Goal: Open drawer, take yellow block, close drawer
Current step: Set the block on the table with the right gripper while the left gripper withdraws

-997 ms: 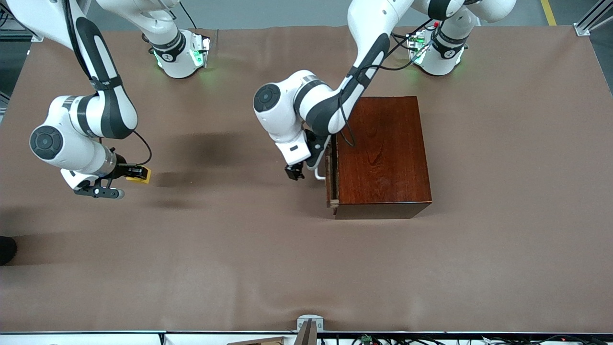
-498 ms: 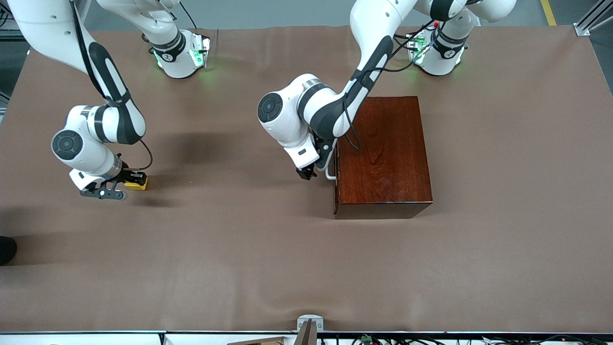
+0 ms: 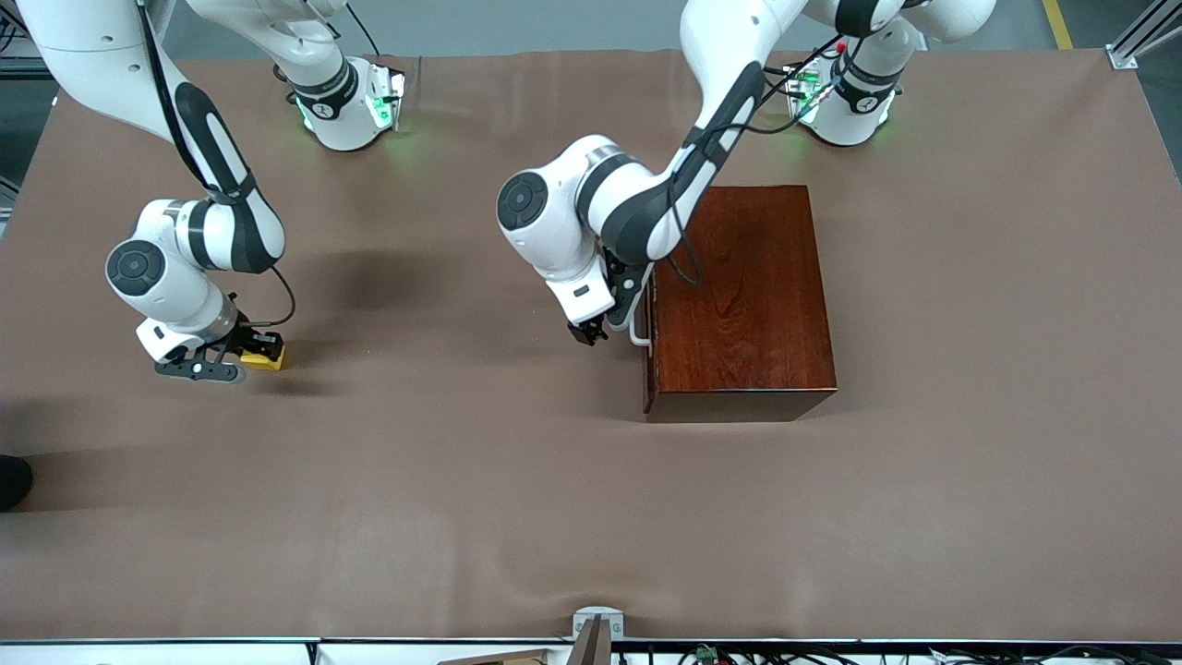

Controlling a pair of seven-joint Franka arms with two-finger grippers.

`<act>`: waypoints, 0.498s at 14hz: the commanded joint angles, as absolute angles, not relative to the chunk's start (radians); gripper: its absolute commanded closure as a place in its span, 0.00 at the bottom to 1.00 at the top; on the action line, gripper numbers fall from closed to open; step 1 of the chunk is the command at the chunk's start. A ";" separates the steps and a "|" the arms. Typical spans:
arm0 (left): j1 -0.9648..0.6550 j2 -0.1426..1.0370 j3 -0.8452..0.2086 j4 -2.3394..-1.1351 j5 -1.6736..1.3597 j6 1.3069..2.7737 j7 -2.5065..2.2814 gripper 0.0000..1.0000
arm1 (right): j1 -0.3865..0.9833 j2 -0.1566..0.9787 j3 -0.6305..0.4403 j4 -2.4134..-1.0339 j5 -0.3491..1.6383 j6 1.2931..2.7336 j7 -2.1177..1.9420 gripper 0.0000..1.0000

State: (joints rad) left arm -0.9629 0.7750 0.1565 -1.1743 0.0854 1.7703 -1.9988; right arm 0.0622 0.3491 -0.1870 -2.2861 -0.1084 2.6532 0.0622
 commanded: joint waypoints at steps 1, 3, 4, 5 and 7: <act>-0.888 0.586 0.161 -1.216 0.062 1.698 -1.883 0.00 | 0.035 0.413 -0.173 -2.298 -0.121 2.711 0.069 0.58; -0.844 0.526 0.161 -1.216 0.019 1.692 -1.820 0.00 | 0.047 0.404 -0.172 -2.295 -0.118 2.691 0.075 0.00; -0.827 0.491 0.161 -1.218 0.017 1.689 -1.783 0.00 | 0.051 0.394 -0.172 -2.290 -0.118 2.659 0.075 0.00; -0.813 0.454 0.164 -1.221 0.014 1.686 -1.726 0.00 | 0.049 0.379 -0.170 -2.270 -0.118 2.602 0.072 0.00; -0.757 0.396 0.166 -1.226 0.014 1.629 -1.596 0.00 | 0.052 0.348 -0.169 -2.211 -0.115 2.444 0.074 0.00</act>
